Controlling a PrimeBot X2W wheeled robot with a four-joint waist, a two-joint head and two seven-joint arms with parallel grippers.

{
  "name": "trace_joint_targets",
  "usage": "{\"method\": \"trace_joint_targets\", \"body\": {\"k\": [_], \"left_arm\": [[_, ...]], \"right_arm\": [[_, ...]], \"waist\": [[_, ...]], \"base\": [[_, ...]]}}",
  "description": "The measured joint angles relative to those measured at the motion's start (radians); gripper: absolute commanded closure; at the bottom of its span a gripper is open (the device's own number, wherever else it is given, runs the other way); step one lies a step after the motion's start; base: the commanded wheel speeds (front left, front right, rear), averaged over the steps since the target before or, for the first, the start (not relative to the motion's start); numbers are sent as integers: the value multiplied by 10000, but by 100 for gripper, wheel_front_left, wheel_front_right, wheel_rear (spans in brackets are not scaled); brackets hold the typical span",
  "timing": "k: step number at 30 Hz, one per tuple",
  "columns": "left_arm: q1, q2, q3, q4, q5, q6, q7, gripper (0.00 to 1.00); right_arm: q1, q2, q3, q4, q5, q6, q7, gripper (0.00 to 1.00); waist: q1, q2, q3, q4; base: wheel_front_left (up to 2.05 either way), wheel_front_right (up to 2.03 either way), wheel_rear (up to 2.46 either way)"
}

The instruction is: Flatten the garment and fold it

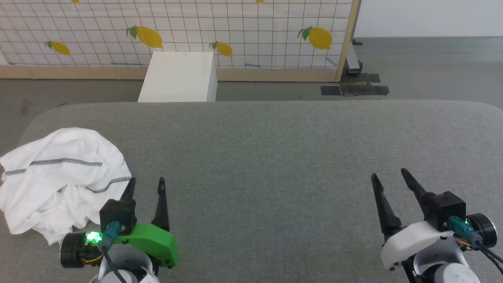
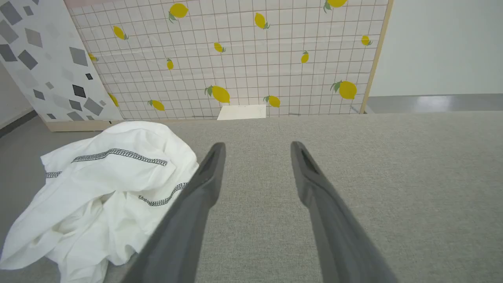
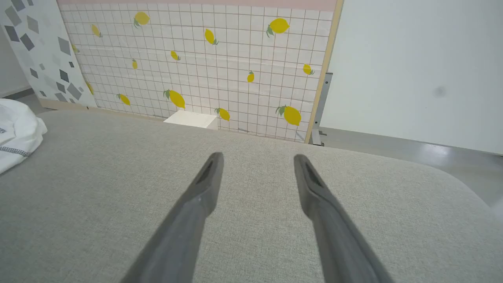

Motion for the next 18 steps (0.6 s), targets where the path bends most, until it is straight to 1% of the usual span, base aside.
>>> {"method": "trace_joint_targets", "body": {"k": [14, 18], "left_arm": [[0, 0, -77, 121, -159, 8, -240, 0], [0, 0, -86, 153, -205, 82, -324, 0]], "right_arm": [[16, 0, -61, 169, 278, 0, -232, 0], [36, -2, -81, 230, 374, 0, -299, 0]], "waist": [[0, 0, -3, 85], [0, 0, -9, 182]], "base": [[0, 0, 0], [0, 0, 0]]}}
